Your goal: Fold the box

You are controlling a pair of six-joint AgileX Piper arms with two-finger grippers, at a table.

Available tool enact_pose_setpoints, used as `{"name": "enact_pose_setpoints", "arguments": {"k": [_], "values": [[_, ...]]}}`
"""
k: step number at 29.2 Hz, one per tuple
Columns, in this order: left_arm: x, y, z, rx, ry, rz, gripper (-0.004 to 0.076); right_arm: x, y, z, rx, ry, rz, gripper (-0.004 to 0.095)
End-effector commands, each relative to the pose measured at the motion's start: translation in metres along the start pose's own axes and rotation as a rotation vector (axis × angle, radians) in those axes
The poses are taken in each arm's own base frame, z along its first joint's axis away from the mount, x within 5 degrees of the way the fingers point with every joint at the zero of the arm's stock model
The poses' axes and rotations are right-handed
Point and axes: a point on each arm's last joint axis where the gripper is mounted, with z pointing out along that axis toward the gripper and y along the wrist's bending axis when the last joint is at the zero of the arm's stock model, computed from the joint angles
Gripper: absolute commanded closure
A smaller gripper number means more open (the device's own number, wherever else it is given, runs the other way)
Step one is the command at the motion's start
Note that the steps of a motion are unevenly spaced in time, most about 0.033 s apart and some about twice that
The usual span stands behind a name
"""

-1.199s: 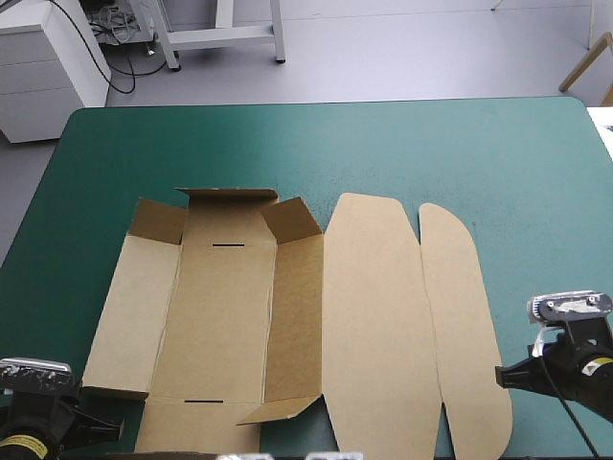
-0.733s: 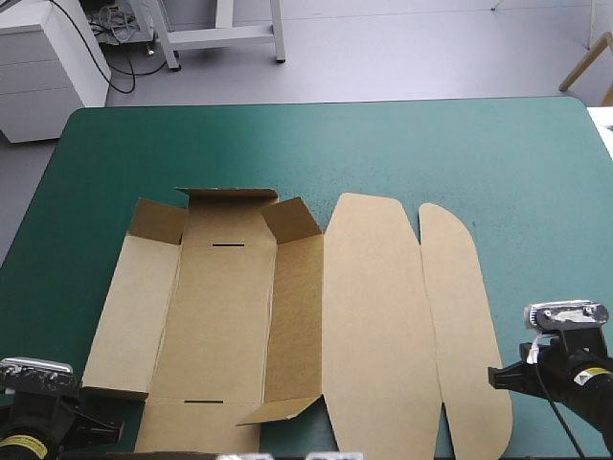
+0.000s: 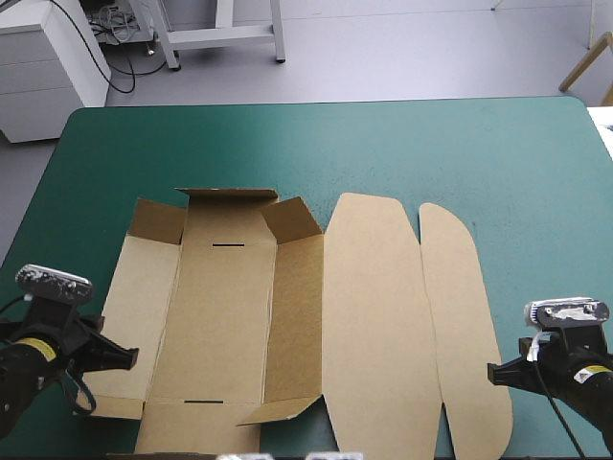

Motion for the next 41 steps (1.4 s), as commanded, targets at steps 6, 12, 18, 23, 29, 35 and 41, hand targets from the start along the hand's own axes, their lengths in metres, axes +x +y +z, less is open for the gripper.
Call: {"name": "enact_pose_setpoints", "arguments": {"k": [6,12,18,23,29,35,41], "values": [[-0.064,0.024,0.017,-0.136,-0.129,-0.136,0.0727,-0.010,-0.001,-0.005,0.014,-0.073,0.000,0.0909],[-0.099,0.061,0.032,-0.191,-0.120,-0.284,0.0726,-0.009,-0.001,-0.004,0.013,-0.069,-0.014,0.0908],[-0.110,0.112,0.036,-0.159,-0.121,-0.528,0.0727,-0.009,-0.001,-0.004,0.013,-0.069,-0.014,0.0908],[-0.084,0.141,0.028,-0.137,-0.026,-0.677,0.0727,-0.009,-0.001,-0.004,0.013,-0.069,-0.014,0.0908],[-0.050,0.159,0.011,-0.129,0.116,-0.558,0.0727,-0.009,-0.001,-0.004,0.013,-0.069,-0.014,0.0908],[-0.051,0.152,0.011,-0.014,0.104,-0.445,0.0727,-0.009,-0.001,-0.004,0.013,-0.069,-0.014,0.0908],[-0.049,0.153,0.011,-0.022,0.122,-0.369,0.0727,-0.009,-0.001,-0.004,0.011,-0.069,-0.018,0.0908]]}}
